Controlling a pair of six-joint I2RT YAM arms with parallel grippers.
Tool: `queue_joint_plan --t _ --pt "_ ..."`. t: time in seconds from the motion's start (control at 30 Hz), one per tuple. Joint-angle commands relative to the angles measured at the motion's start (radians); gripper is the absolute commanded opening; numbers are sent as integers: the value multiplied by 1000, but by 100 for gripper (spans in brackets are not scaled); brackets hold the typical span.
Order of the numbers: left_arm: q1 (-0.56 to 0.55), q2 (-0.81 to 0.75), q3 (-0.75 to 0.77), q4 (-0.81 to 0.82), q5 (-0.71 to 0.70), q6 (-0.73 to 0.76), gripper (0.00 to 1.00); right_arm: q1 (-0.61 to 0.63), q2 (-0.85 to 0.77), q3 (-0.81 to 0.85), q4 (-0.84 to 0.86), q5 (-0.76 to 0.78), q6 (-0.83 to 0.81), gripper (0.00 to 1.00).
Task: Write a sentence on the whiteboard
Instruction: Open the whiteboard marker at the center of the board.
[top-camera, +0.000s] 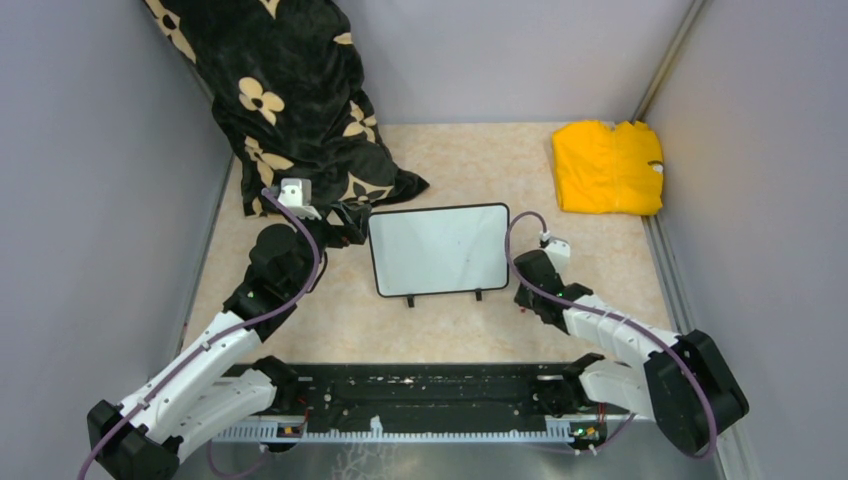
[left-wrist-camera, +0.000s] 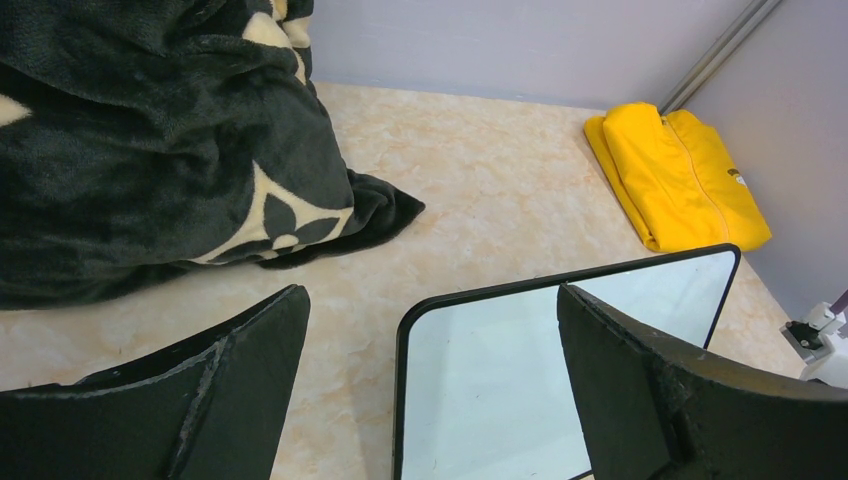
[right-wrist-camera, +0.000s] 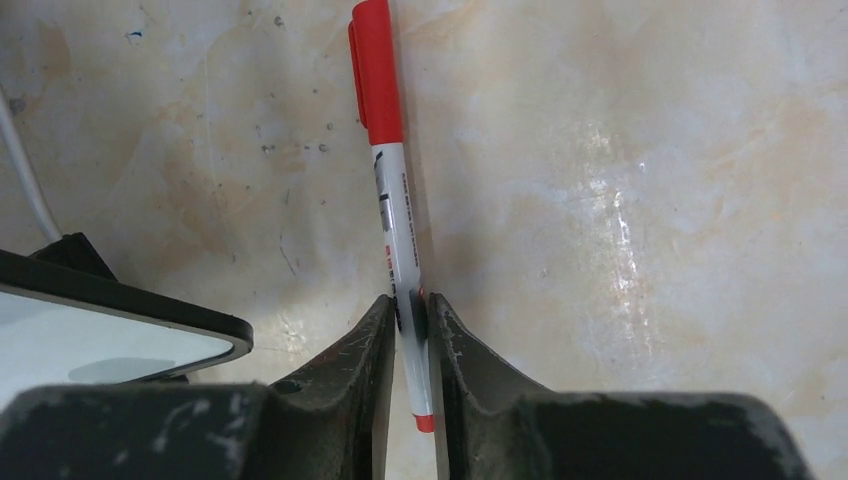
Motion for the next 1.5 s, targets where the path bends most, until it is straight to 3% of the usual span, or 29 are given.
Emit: queue_joint_plan --t 0.0,0.37,0.57,0.67,0.97,1.47 --pt "-5 -2 -2 16 -4 -5 99 -29 -16 24 -62 26 30 17" --pt "-6 -4 4 9 -3 -9 99 -131 -75 86 -144 2 -35 15" --pt "-6 -11 4 7 -5 -10 99 -164 -38 136 -159 -37 -88 41" --pt "-6 -13 4 7 -5 -10 99 -200 -8 157 -153 -83 -121 46" --pt "-8 -10 7 4 1 -10 99 -289 95 213 -127 -161 -194 45" --pt "-9 -13 11 1 8 -13 99 -318 193 217 -93 -188 -210 35"
